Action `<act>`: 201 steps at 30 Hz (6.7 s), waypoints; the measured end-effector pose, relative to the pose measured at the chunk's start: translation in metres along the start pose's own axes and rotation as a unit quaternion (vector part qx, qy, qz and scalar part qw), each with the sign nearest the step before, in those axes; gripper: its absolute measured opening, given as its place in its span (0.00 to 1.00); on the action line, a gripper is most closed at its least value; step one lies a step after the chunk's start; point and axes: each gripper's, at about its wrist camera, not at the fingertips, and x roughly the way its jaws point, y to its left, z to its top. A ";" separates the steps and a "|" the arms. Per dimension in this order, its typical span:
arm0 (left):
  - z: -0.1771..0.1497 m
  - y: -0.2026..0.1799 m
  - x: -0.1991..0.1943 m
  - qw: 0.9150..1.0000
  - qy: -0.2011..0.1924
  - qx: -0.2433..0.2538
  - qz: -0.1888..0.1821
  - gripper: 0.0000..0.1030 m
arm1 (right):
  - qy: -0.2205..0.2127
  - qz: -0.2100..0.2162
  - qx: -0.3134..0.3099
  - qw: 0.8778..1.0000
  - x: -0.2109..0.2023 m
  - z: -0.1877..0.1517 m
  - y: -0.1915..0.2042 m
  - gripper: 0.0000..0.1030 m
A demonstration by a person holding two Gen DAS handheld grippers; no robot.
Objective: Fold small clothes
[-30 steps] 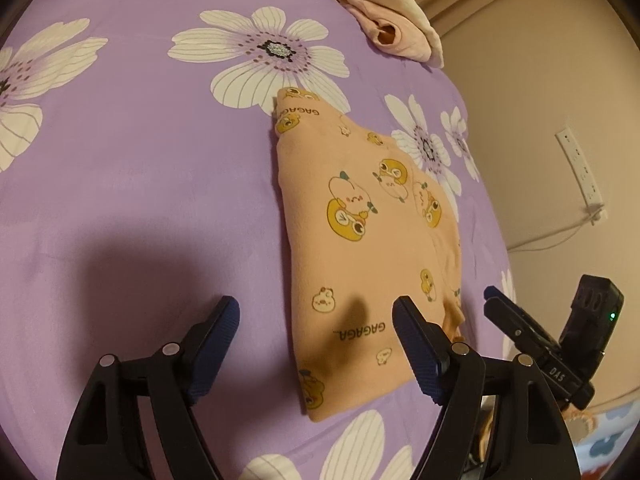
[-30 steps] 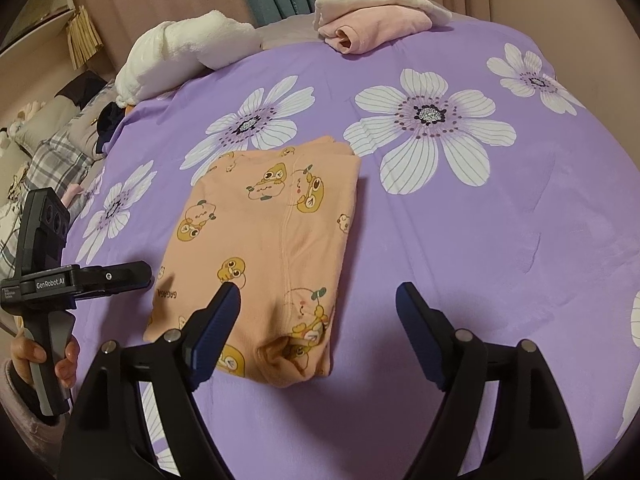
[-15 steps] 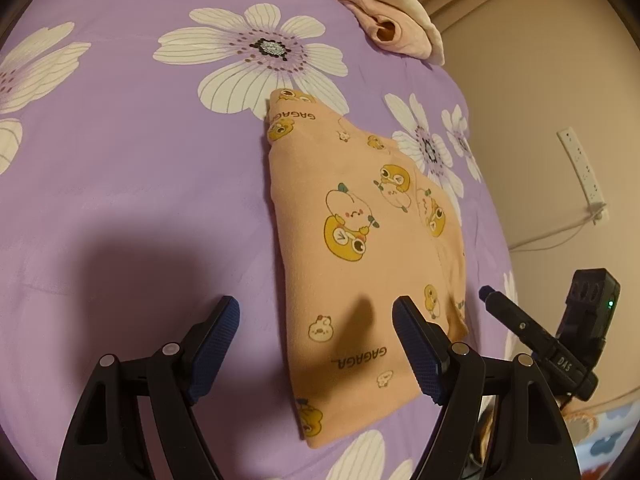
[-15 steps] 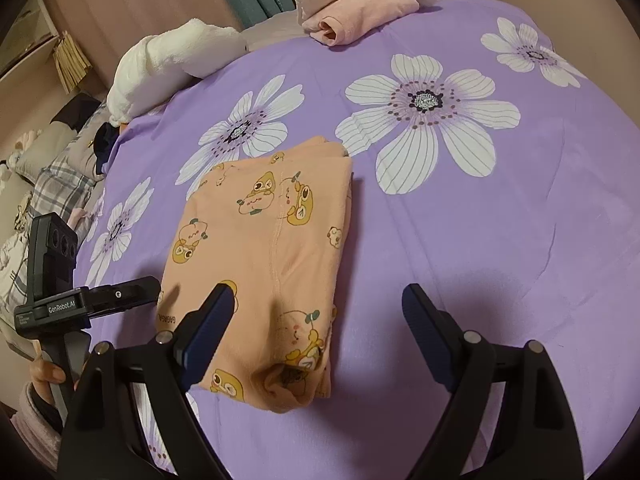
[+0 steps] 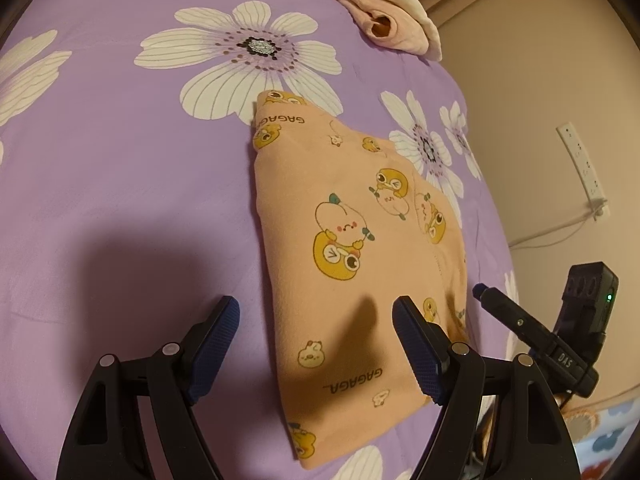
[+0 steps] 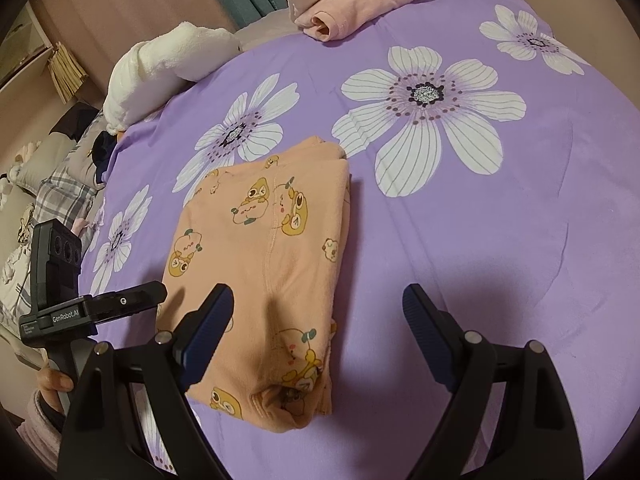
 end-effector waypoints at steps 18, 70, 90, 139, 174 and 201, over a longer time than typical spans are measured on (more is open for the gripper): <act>0.008 -0.008 0.013 1.000 0.010 0.013 0.002 0.75 | 0.008 -0.001 0.012 1.000 0.010 0.005 -0.008 0.85; 0.015 -0.032 0.036 0.995 0.008 0.069 0.065 0.55 | 0.009 0.070 0.031 0.997 0.053 0.006 0.006 0.26; 0.002 -0.042 0.012 0.996 -0.013 0.082 0.043 0.24 | -0.043 0.045 -0.037 0.997 0.022 0.006 0.049 0.18; -0.023 0.006 -0.099 0.993 -0.100 0.039 0.055 0.24 | -0.050 0.093 -0.151 0.983 0.002 0.001 0.172 0.18; -0.011 0.043 -0.057 0.994 -0.047 0.011 0.098 0.24 | 0.029 0.075 -0.123 0.989 0.076 0.003 0.162 0.20; -0.012 0.048 -0.052 0.993 -0.038 0.005 0.107 0.25 | 0.052 0.053 -0.097 0.992 0.086 -0.002 0.145 0.31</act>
